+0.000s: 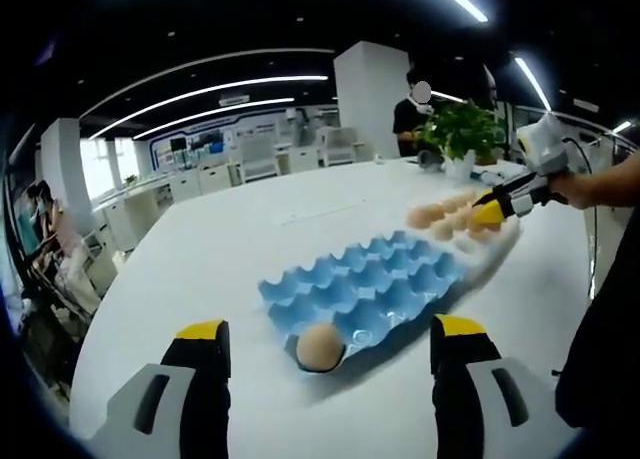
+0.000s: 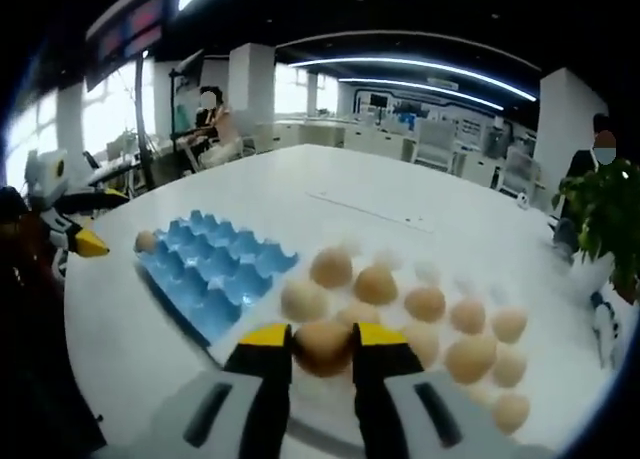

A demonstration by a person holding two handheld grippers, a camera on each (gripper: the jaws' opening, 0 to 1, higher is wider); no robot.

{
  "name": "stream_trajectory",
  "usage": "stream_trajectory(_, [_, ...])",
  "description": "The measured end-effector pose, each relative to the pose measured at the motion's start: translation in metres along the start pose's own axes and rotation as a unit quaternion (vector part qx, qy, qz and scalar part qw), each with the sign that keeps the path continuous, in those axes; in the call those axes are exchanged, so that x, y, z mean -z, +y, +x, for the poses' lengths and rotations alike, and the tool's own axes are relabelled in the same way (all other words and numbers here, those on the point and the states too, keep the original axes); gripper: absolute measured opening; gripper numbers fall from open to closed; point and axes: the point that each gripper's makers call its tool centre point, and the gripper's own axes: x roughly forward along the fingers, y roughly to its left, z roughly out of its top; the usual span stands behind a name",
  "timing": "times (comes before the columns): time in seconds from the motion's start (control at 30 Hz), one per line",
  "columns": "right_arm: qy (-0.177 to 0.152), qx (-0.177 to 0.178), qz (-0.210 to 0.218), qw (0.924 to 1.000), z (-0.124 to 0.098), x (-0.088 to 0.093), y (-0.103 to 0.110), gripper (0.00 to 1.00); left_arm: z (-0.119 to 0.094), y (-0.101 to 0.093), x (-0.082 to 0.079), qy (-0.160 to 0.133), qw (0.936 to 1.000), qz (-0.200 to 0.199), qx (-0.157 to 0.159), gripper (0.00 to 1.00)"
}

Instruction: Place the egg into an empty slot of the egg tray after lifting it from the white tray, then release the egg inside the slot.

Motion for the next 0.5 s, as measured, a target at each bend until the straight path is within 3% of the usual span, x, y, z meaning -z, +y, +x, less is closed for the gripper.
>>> stream_trajectory(0.3, [-0.004, -0.028, -0.005, 0.9996, 0.005, -0.013, 0.02, 0.22, 0.001, -0.002, 0.0, -0.002, 1.0, 0.001, 0.004, 0.83])
stream_trajectory(0.5, [-0.007, -0.06, -0.02, 0.998, 0.014, -0.022, 0.046, 0.22, 0.001, -0.002, 0.0, -0.002, 1.0, 0.0, 0.005, 0.82])
